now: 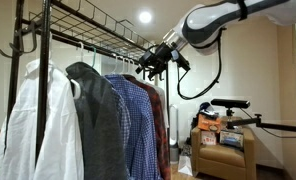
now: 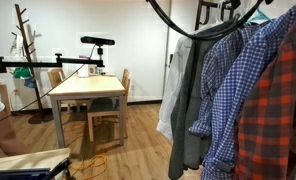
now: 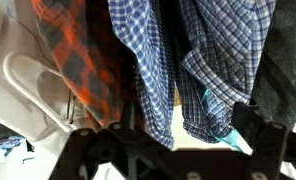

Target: Unhang the blue checkered shirt on the right side of the rail, hang the blue checkered shirt back on the rail

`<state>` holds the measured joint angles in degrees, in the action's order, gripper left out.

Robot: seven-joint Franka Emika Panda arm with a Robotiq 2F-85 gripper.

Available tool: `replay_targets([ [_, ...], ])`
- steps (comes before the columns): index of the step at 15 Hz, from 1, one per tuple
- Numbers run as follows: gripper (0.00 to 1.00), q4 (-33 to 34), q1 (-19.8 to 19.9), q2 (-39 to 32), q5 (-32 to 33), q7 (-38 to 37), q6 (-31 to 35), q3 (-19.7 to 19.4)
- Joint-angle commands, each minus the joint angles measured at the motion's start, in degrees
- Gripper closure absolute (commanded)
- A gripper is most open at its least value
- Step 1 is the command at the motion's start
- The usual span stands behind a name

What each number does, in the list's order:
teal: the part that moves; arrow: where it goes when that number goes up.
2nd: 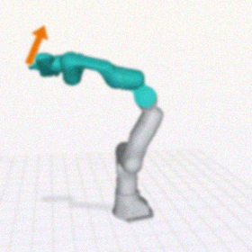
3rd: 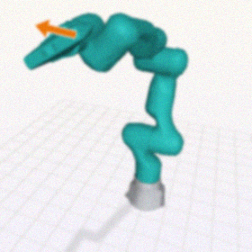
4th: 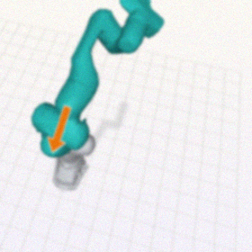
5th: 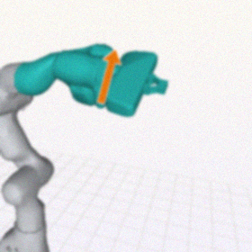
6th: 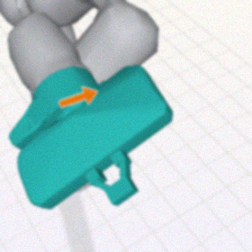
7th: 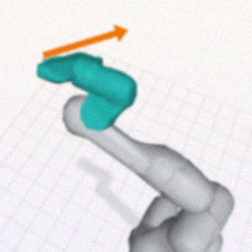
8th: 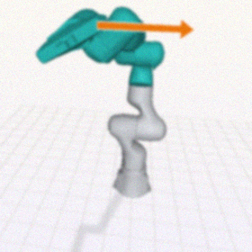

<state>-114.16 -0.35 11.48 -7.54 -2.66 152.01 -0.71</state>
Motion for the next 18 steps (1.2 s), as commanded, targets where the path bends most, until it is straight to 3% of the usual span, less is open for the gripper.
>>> replay_targets([
  [1,0.0,0.59,0.01,-0.51,0.11,-0.11,-0.13,0.01],
  [6,0.0,2.06,-0.91,-2.5,-1.0,1.57,7.26,0.1],
  [11,0.0,7.91,-3.27,-8.84,-2.69,5.27,16.0,-0.54],
  [18,0.0,22.1,-2.62,-21.22,-0.31,6.31,16.53,-0.53],
])
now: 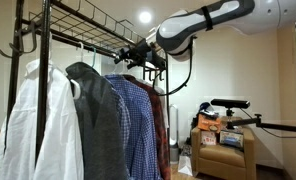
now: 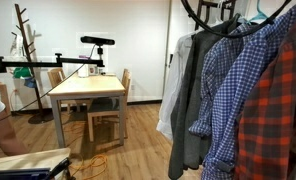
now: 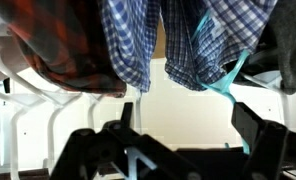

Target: Unhang the blue checkered shirt on the right side of the rail, hang the blue checkered shirt back on the rail

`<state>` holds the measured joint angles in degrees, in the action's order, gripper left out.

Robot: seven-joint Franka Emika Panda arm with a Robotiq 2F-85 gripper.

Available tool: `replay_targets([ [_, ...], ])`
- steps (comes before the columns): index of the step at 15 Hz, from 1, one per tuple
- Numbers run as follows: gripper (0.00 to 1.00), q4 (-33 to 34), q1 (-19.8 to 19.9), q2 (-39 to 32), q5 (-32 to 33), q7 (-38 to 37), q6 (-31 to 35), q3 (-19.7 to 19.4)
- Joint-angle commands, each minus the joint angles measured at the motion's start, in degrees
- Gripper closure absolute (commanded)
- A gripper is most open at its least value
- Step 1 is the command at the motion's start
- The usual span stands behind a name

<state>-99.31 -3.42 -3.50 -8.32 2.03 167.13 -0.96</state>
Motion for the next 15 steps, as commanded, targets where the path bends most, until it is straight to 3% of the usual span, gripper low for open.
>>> replay_targets([
  [1,0.0,9.18,1.45,-8.02,2.24,-0.05,1.71,0.35],
  [6,0.0,18.63,2.05,-16.04,5.82,-1.26,0.5,-0.83],
  [10,0.0,24.51,2.76,-20.22,5.17,-1.02,-1.37,-0.36],
  [11,0.25,25.48,2.74,-20.85,5.24,-1.49,-1.4,-0.62],
  [12,0.26,26.23,2.88,-21.29,5.12,-1.42,-1.55,-0.48],
  [15,0.47,27.66,3.08,-21.96,5.05,-1.74,-2.07,-0.57],
])
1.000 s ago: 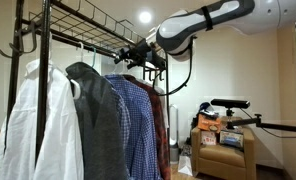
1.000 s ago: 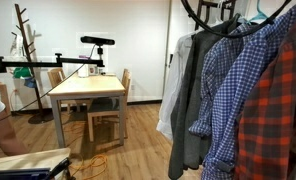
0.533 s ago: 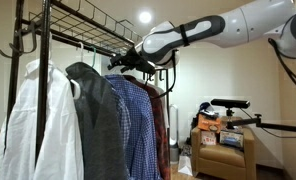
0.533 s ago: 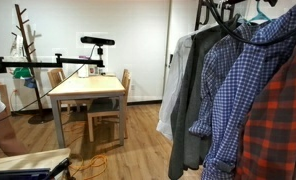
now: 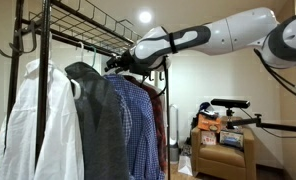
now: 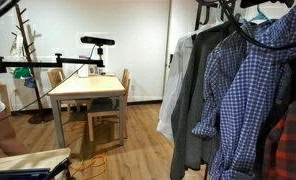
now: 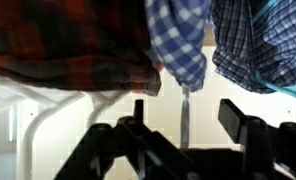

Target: Unhang the blue checkered shirt on the right side of the rail, hang the blue checkered shirt back on the rail

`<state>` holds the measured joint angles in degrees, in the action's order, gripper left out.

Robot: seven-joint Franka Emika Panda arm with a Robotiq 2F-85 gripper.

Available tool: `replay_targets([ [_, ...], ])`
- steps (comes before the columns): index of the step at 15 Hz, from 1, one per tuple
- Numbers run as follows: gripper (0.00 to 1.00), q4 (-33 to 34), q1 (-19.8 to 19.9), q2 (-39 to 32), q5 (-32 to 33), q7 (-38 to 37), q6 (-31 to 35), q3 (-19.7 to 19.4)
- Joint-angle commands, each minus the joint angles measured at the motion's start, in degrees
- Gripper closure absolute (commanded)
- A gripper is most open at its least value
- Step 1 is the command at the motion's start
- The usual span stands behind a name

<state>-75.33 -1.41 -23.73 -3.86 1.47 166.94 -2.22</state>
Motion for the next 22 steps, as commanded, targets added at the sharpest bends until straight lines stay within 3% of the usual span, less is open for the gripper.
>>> replay_targets([
  [1,0.53,3.64,1.18,-1.53,0.57,-1.27,-2.58,0.67],
  [3,0.66,3.21,0.84,-0.73,1.54,-2.24,-4.69,-0.46],
  [4,0.41,2.97,0.36,-0.26,2.52,-3.24,-6.16,-1.61],
  [5,0.27,2.94,0.17,-0.03,3.3,-3.83,-7.44,-2.31],
  [8,0.16,2.41,0.0,0.9,2.11,-2.68,-11.8,-2.75],
  [11,0.01,2.95,2.55,1.08,-2.78,4.12,-14.99,1.83],
  [17,0.0,5.93,8.36,-0.7,-15.03,19.78,-20.9,10.92],
  [22,0.0,8.06,9.64,-1.57,-16.05,21.55,-24.52,11.27],
])
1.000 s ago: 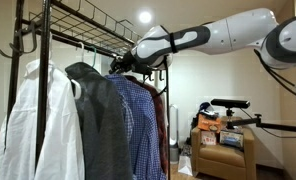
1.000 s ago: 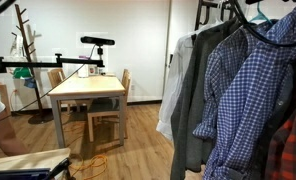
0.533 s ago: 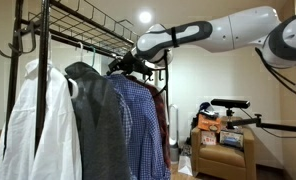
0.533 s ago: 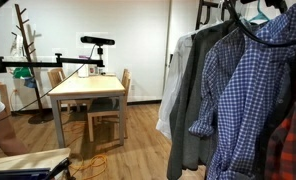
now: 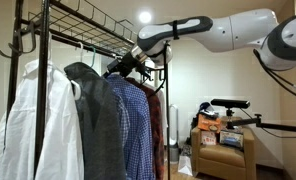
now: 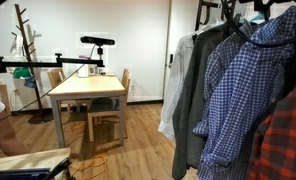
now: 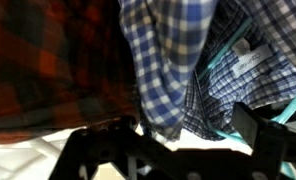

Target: Unhang the blue checkered shirt on the right side of the rail, hang the blue checkered shirt back on the rail

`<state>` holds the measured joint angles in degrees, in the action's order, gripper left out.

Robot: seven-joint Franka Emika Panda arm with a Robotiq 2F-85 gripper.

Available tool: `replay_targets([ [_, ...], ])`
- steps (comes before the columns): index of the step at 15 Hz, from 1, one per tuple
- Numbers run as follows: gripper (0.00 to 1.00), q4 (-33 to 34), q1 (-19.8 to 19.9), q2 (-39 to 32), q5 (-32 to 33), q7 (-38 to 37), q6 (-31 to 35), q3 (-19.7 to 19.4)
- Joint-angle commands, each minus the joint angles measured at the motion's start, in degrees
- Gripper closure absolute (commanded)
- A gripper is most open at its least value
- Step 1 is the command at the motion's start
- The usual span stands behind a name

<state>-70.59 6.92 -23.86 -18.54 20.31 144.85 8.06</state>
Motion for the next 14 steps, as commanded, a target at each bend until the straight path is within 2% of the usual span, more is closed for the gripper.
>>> replay_targets([
  [1,0.0,3.59,1.38,-1.52,-1.26,2.57,-1.84,0.9],
  [7,0.0,3.08,1.16,-1.68,-1.16,2.6,2.54,0.95],
  [12,0.0,1.53,-0.3,-2.05,1.28,1.36,10.97,-0.28],
  [13,0.25,1.41,-0.76,-2.21,2.26,0.21,11.14,-1.05],
  [14,0.26,1.23,-1.23,-2.23,3.09,-0.72,11.53,-1.87],
])
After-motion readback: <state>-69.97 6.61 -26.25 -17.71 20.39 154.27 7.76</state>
